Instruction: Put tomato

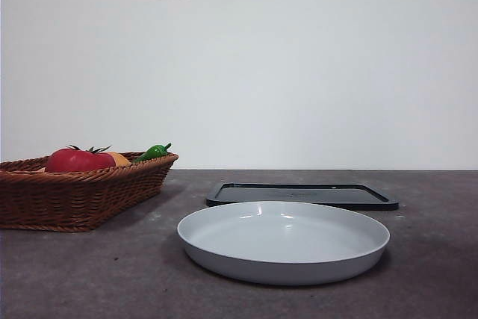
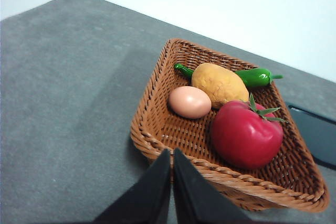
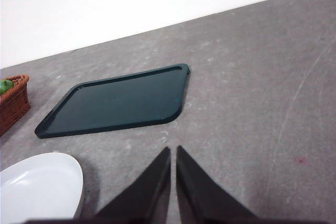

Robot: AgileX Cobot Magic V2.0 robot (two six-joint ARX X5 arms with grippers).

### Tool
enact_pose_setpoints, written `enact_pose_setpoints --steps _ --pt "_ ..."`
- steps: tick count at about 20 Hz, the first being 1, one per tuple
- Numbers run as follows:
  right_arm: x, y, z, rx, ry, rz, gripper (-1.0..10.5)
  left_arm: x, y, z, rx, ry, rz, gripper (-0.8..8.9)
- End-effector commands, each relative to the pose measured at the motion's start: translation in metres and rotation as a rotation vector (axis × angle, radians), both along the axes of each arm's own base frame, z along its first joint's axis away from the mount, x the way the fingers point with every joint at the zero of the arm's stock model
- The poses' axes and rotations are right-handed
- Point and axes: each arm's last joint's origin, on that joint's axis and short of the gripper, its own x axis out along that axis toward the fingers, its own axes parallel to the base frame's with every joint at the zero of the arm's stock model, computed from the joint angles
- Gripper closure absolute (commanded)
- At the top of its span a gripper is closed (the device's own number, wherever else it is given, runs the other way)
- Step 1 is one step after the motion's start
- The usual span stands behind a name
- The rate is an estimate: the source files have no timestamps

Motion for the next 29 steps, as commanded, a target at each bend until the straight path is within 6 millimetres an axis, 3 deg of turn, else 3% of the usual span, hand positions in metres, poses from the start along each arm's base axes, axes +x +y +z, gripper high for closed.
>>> enact_pose_setpoints --steps 1,14,29 --pt "-0.002 0.000 0.013 0.033 -0.035 -0.001 9.4 -0.002 0.000 0.008 -0.053 -0.002 0.008 8.05" --pt "-0.012 0.001 0.086 0.014 -0.088 0.020 9.4 -0.015 -0.002 0.080 -0.052 0.001 -0.052 8.05" --pt "0.013 0.010 0.161 -0.123 0.249 0.392 9.4 0.006 -0.012 0.147 0.078 0.277 -0.474 8.05"
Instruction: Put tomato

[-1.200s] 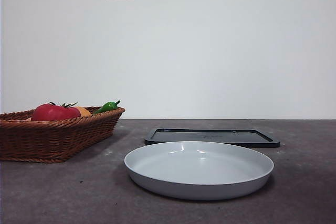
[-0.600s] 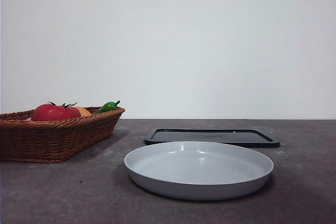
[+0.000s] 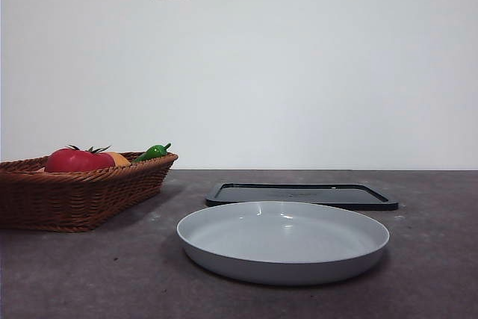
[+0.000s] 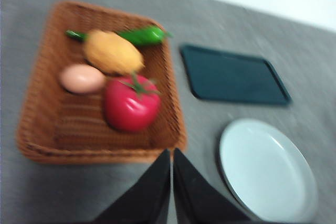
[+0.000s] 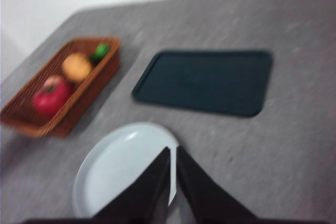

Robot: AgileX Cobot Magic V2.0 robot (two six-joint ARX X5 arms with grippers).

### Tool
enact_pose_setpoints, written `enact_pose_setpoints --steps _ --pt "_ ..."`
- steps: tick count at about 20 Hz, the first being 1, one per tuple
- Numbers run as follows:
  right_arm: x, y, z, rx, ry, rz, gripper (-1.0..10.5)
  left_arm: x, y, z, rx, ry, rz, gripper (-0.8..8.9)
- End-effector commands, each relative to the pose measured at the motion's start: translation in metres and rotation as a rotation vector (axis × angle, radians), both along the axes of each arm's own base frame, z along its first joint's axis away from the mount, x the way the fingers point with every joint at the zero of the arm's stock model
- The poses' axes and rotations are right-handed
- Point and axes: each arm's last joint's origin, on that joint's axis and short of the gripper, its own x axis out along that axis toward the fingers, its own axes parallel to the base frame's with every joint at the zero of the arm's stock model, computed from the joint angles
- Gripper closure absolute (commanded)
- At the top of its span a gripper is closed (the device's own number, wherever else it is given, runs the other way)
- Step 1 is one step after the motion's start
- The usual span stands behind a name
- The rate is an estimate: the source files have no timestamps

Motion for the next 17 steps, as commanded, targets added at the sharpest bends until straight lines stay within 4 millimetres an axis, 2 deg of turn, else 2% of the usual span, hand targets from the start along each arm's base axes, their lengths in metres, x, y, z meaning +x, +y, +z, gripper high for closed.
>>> enact_pose_setpoints --steps 1,8,15,17 --pt "0.003 0.002 0.014 -0.065 0.011 0.063 9.4 0.003 -0.001 0.013 0.056 0.008 -0.085 8.05" --pt "0.004 0.012 0.037 -0.107 0.081 0.203 9.4 0.005 -0.004 0.029 0.109 0.096 -0.184 8.05" --pt "0.001 0.020 0.038 -0.131 0.115 0.291 9.4 0.002 -0.006 0.032 0.117 0.122 -0.210 8.02" --pt "0.001 0.020 0.038 -0.132 0.117 0.284 9.3 0.002 -0.006 0.032 0.116 0.122 -0.209 7.10"
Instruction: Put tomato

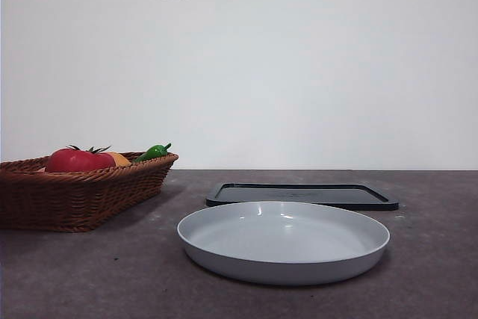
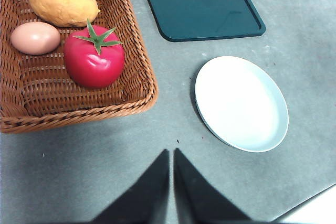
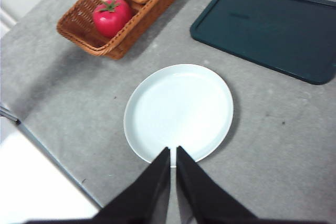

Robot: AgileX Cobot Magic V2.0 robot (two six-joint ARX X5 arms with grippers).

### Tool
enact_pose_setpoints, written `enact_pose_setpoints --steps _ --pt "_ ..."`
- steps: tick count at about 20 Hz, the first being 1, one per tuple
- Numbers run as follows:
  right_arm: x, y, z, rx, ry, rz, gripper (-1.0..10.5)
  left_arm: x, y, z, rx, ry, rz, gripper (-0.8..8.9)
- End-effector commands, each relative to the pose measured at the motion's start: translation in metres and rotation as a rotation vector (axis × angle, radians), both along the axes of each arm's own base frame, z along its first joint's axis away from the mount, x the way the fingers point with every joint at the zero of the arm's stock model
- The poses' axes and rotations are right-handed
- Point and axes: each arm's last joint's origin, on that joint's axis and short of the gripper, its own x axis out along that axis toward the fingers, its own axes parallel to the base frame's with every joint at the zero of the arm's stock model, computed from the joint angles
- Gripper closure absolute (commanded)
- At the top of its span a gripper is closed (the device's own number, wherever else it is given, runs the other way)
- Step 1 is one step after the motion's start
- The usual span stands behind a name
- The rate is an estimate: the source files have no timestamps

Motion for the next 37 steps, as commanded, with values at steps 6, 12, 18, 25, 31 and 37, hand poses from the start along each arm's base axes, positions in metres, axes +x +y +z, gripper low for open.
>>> enact_pose_setpoints --steps 6,12,18,25,31,37 --pt "0.001 0.000 0.005 -0.002 -0.026 0.008 5.9 0.001 0.000 0.006 0.001 -0.028 -0.007 3.24" --pt "0.001 0.001 0.005 -0.001 -0.028 0.008 5.4 0.003 0.000 0.007 0.005 -0.044 -0.001 3.12" --pt "0.001 0.001 0.006 -0.001 -0.031 0.008 5.4 0.020 0.000 0.012 0.011 -0.119 0.011 3.13" --pt "0.001 0.001 0.006 0.004 -0.030 0.004 5.4 0.059 -0.001 0.008 0.040 -0.146 0.049 3.13" --pt "0.001 0.001 0.006 0.004 -0.030 0.005 5.4 0.098 -0.007 -0.003 0.060 -0.159 0.036 3.14" --pt "0.001 0.001 0.006 0.005 -0.029 0.006 5.4 0.134 -0.017 -0.020 0.119 -0.176 0.015 3.13"
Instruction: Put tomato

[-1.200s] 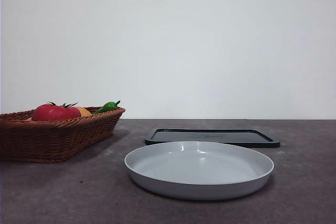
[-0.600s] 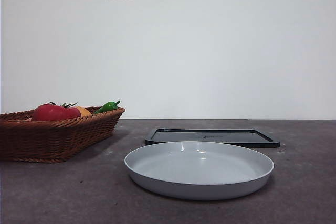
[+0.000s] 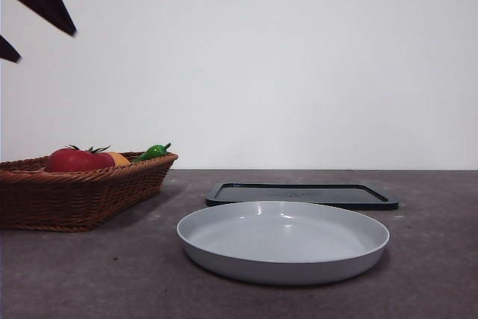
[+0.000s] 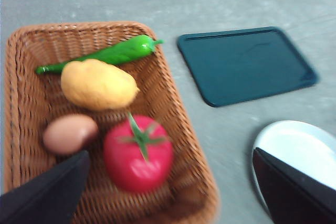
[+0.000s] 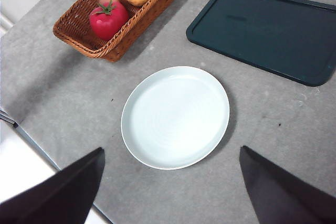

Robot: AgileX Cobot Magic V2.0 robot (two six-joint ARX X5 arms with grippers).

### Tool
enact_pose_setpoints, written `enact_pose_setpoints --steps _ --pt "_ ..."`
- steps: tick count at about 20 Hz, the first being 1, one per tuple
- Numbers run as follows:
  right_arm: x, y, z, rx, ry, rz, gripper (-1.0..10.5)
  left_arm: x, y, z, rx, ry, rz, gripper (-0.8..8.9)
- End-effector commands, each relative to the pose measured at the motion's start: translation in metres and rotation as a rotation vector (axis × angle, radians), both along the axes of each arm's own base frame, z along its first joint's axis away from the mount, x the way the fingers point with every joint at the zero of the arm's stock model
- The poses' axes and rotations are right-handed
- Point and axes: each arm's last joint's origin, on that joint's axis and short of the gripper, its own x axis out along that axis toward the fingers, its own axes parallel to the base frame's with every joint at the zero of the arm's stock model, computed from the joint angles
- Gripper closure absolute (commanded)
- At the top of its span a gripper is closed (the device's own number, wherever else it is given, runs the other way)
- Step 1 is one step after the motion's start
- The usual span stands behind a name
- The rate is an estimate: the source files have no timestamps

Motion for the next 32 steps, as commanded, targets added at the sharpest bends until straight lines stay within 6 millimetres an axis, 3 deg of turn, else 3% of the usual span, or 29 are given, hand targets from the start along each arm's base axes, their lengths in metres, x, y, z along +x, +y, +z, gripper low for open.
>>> enact_pose_setpoints --steps 1,7,14,20,28,32 --pt "0.001 0.001 0.005 0.005 -0.020 0.004 5.4 0.016 -0.005 -0.002 0.046 -0.038 -0.012 3.13" --pt "0.001 0.001 0.005 0.004 -0.021 0.004 5.4 0.041 -0.016 -0.023 0.093 -0.022 -0.053 3.13" --pt "0.001 0.001 0.005 0.004 -0.019 0.004 5.4 0.069 -0.027 -0.063 0.157 0.053 -0.090 3.13" --pt "0.000 0.000 0.005 0.004 -0.016 0.004 5.4 0.079 -0.028 -0.085 0.174 0.127 -0.103 3.14" --pt "0.000 0.000 0.005 0.004 -0.015 0.004 5.4 0.083 -0.029 -0.100 0.197 0.179 -0.106 3.22" --pt "0.000 0.000 0.005 0.003 -0.015 0.004 5.4 0.083 -0.029 -0.101 0.201 0.187 -0.101 4.47"
